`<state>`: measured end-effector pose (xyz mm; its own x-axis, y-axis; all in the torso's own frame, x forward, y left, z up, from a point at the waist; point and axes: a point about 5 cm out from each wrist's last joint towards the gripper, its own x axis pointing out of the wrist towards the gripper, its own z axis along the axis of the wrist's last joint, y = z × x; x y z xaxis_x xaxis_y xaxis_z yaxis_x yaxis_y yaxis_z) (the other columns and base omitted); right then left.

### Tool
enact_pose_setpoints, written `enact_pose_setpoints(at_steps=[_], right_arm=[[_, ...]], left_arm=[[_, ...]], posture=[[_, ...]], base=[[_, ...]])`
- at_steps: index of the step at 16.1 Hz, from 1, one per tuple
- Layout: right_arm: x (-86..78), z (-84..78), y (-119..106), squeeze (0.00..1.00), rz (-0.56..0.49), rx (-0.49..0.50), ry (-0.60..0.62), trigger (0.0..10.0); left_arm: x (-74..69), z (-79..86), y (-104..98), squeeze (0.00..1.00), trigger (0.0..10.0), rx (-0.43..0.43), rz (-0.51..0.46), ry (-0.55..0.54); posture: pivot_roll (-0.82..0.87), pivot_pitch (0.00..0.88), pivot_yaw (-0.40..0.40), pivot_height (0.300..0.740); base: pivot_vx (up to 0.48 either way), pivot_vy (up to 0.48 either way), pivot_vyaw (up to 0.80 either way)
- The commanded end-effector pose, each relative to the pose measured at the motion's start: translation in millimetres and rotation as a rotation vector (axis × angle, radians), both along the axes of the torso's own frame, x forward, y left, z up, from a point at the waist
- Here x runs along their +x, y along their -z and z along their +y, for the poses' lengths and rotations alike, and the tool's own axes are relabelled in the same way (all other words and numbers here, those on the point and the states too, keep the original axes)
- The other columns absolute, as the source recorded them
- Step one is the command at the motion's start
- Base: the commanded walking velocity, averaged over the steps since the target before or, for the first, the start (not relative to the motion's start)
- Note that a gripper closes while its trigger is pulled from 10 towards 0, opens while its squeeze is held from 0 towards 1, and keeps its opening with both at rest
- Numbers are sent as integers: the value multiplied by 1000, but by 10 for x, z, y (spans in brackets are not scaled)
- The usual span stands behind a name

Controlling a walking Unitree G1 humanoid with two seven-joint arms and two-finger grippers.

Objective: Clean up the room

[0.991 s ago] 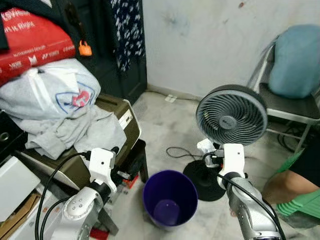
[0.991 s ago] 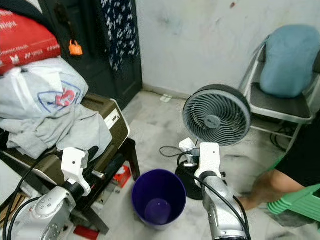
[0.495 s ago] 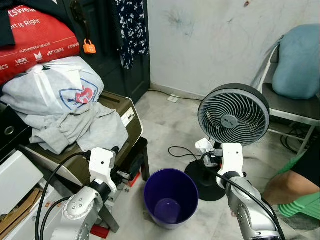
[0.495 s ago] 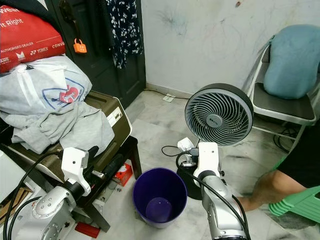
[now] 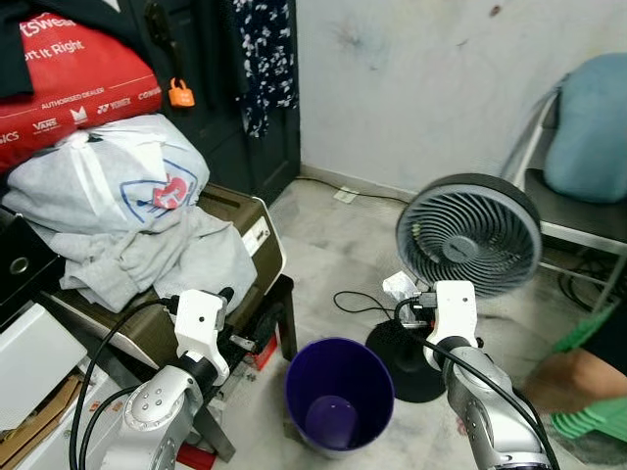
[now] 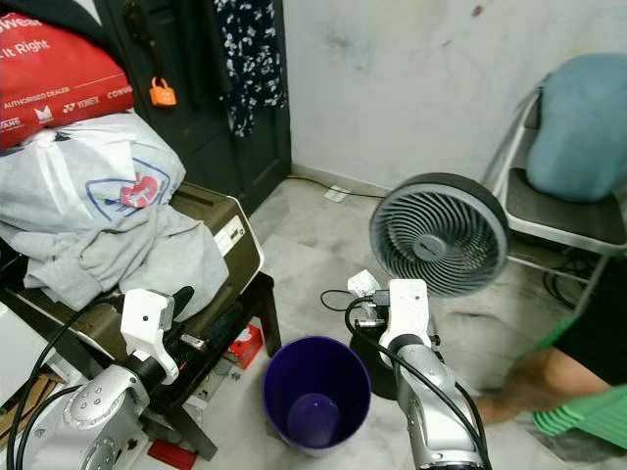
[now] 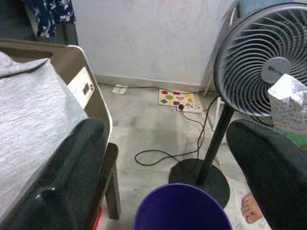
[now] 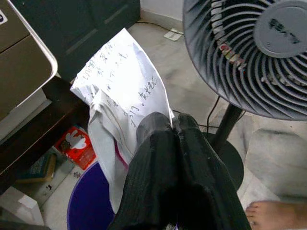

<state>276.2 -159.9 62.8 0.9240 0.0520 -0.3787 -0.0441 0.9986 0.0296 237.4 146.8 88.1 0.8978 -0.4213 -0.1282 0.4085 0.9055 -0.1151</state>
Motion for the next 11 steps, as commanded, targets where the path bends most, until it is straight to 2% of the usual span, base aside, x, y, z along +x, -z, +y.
enact_pose_setpoints(at_steps=[1, 11], right_arm=[[9, -19, -14, 0, -2, -8, 4, 10000], [5, -16, 14, 0, 8, -14, -3, 10000]], left_arm=[[-3, -10, 0, 0, 10000, 5, -3, 7], [-10, -12, 15, 0, 10000, 12, 4, 13]], posture=[[-133, 0, 17, 740], [-128, 0, 15, 740]], base=[[270, 0, 0], [265, 0, 0]])
